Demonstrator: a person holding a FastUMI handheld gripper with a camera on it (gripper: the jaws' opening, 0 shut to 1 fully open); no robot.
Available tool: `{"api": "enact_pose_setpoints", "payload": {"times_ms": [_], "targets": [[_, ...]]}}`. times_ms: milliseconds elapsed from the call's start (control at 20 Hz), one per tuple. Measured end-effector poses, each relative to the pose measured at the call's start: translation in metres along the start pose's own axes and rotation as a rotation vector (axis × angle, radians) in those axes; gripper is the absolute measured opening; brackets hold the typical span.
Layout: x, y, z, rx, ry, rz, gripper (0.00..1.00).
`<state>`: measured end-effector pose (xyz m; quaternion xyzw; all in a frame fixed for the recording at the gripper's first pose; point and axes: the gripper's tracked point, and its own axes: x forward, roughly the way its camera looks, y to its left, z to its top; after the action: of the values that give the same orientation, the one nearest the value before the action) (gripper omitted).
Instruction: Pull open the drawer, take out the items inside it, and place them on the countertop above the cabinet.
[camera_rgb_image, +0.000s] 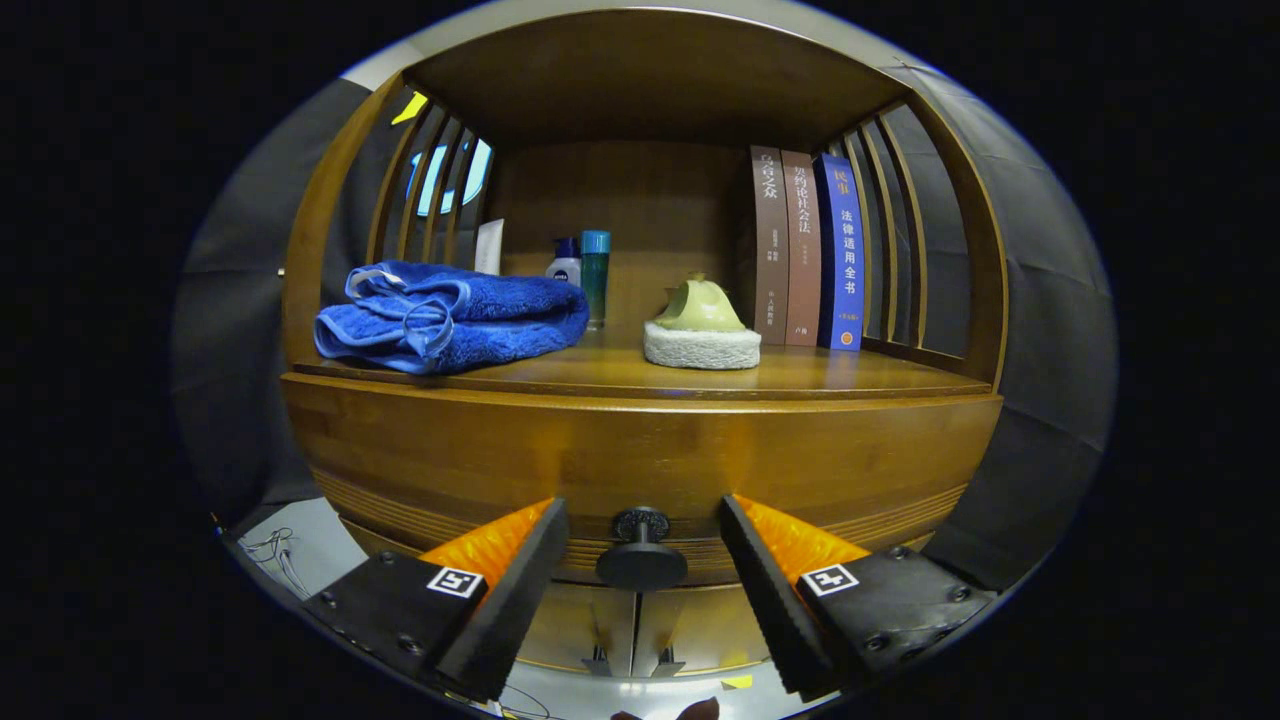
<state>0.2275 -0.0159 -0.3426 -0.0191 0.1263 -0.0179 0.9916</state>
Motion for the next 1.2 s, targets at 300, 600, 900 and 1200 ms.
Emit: {"api": "enact_pose_setpoints", "payload": {"times_ms": [300, 600, 900, 1200], "targets": [[-0.022, 0.0, 0.025, 0.031, -0.008, 0.034, 1.0], [-0.094, -0.007, 0.123, 0.061, -0.108, 0.038, 0.99], [-0.157, -0.001, 0.181, 0.04, -0.127, 0.053, 0.99], [-0.221, -0.003, 0.227, 0.098, -0.164, 0.058, 0.99]]}}
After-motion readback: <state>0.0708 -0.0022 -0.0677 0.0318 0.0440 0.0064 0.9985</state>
